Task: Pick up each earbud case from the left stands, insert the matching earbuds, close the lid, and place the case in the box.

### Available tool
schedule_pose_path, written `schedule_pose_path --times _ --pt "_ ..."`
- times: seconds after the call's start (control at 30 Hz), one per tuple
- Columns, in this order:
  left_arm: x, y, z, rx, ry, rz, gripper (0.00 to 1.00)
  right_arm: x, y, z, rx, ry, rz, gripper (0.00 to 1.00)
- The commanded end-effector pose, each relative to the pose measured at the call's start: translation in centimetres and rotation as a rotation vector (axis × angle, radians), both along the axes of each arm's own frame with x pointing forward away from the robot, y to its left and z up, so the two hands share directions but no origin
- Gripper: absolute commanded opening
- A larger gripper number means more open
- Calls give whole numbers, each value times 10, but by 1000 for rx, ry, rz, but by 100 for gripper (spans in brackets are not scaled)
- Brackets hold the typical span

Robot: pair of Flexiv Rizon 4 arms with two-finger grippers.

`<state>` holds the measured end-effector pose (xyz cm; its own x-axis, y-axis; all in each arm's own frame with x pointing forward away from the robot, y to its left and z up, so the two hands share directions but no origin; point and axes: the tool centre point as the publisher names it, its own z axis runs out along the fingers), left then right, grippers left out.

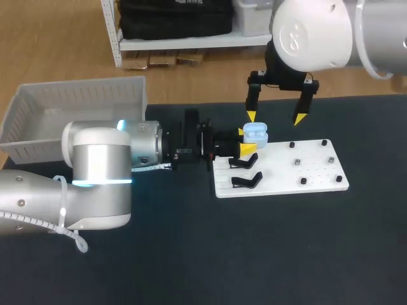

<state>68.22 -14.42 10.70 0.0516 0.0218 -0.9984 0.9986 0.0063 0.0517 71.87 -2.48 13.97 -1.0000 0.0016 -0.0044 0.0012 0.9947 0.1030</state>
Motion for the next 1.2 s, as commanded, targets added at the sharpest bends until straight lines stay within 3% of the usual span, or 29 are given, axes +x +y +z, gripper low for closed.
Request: schedule_pose_path --times 0.03,0.37,0.53,0.77,0.97,1.2 --pt "-1 -1 -1 -4 -4 7 0 -5 -4 0 -2 6 -5 100" --pt "-1 -1 -1 -4 -4 7 0 -27 -11 1 1 41 -3 100" --pt "-1 -1 -1 -4 -4 7 0 -27 -13 5 16 28 -4 100" --pt "-1 -1 -1 -4 -4 7 0 -23 -23 31 88 -158 -45 100" --pt "-2 40 13 72 5 116 0 -23 -29 39 115 -190 -47 100" --pt "3 114 37 209 8 302 0 -23 -29 39 115 -190 -47 100"
